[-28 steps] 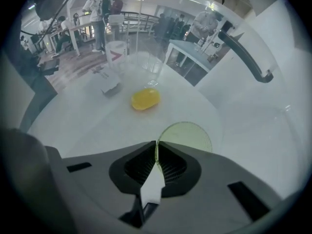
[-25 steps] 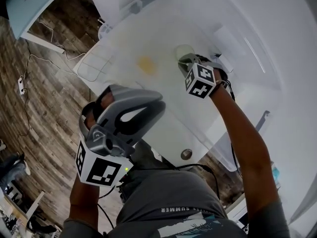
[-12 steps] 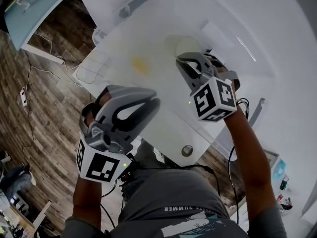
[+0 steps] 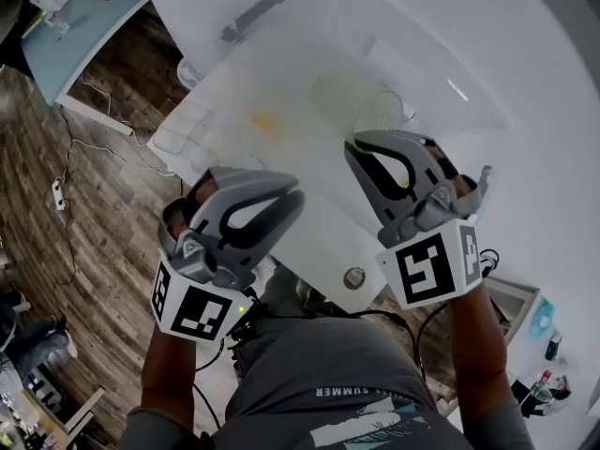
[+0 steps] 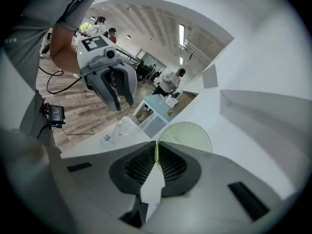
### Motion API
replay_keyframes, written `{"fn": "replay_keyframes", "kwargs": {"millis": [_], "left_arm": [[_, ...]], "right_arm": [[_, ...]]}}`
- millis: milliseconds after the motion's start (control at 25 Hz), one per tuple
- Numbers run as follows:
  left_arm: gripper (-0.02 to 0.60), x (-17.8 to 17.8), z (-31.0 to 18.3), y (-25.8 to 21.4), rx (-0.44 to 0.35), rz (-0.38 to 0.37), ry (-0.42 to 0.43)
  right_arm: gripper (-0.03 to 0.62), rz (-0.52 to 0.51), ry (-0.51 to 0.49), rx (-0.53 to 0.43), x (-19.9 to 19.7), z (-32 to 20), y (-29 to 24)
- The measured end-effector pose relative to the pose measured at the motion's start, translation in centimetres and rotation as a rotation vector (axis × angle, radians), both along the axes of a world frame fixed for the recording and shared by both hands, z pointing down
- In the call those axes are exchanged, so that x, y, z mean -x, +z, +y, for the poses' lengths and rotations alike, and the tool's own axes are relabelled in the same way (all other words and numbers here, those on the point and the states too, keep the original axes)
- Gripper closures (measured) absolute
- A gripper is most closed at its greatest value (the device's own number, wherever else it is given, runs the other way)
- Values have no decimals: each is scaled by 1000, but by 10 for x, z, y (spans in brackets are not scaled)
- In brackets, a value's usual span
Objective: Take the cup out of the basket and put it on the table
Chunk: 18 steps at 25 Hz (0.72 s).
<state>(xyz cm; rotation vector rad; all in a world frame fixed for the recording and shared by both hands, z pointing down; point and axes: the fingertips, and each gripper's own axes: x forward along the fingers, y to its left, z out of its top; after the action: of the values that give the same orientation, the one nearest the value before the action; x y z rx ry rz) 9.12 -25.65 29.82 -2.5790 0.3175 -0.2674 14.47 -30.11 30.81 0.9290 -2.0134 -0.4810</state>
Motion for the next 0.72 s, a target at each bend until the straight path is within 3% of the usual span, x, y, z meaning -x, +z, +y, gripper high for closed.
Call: {"fn": "replay_keyframes", "kwargs": {"millis": [400, 720], "left_arm": [[517, -25, 79, -6, -32, -39, 4], [517, -34, 134, -7, -41, -46, -5]], "right_arm": [[565, -73, -27, -45, -6, 121, -32], [565, -108, -45, -16, -5, 202, -22]]}}
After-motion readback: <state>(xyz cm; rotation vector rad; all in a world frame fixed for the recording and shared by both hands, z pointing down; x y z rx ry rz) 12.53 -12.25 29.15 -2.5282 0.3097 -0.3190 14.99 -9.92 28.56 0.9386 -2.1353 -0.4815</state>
